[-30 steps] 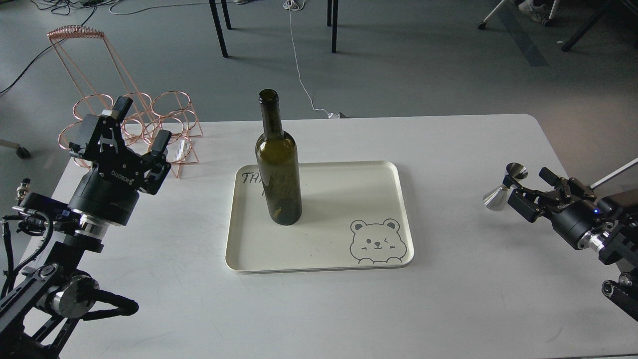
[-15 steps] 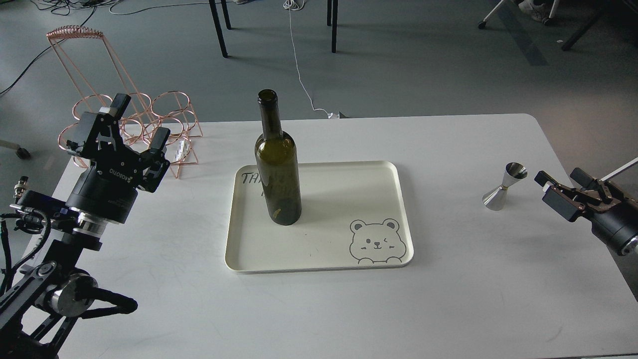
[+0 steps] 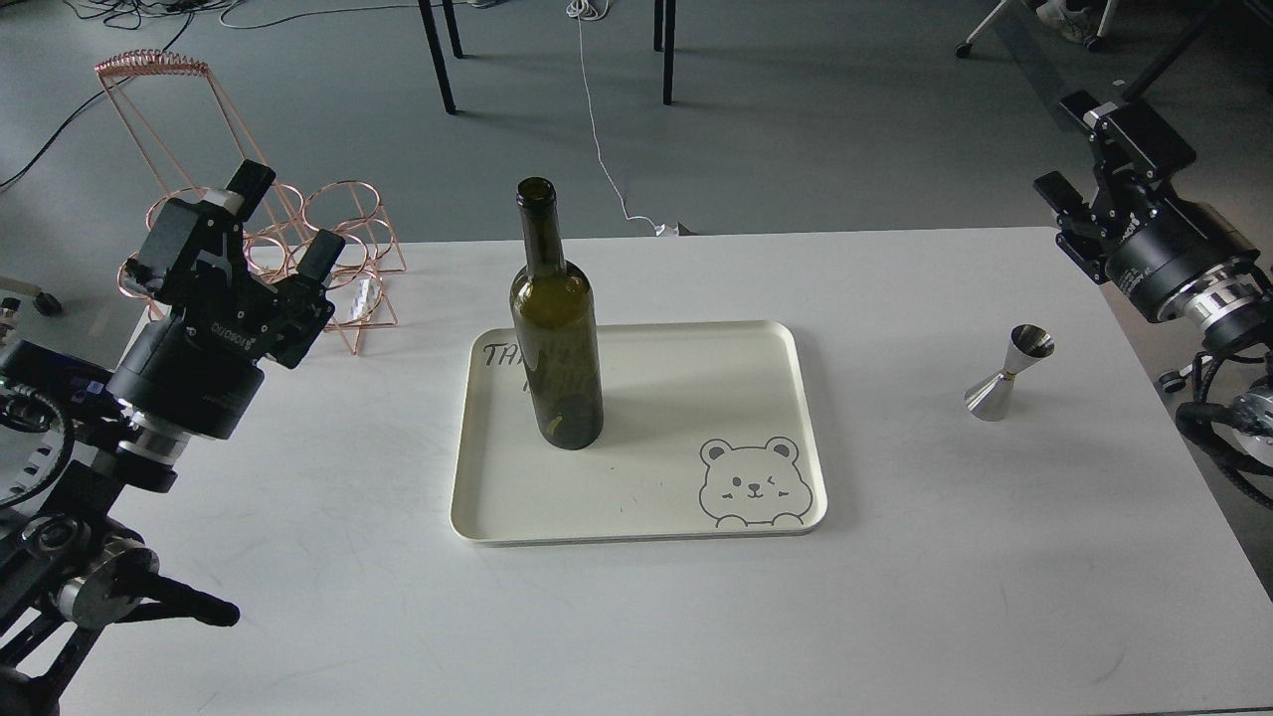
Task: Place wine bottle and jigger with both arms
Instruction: 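Lower the jigger onto the table and open the right gripper, then reach the left gripper to the neck of the wine bottle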
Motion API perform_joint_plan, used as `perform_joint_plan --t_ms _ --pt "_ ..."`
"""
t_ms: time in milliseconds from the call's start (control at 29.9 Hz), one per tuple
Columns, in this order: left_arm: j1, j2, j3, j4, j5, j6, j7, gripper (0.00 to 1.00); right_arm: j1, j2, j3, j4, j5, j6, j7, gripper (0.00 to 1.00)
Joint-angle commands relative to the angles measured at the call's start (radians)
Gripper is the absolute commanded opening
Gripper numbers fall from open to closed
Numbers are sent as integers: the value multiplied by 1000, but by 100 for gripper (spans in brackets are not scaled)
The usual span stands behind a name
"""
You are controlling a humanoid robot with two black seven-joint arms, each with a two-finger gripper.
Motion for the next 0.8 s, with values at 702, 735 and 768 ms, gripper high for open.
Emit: perform_joint_plan --t_ms 702,735,768 --pt "-432 178 219 17 996 -29 0 98 -73 267 -6 -177 135 142 0 99" --pt "-438 167 224 19 996 -29 0 98 -73 264 -6 -177 135 142 0 99" --pt "-444 157 225 20 998 -29 0 98 -74 263 -6 -177 135 142 0 99"
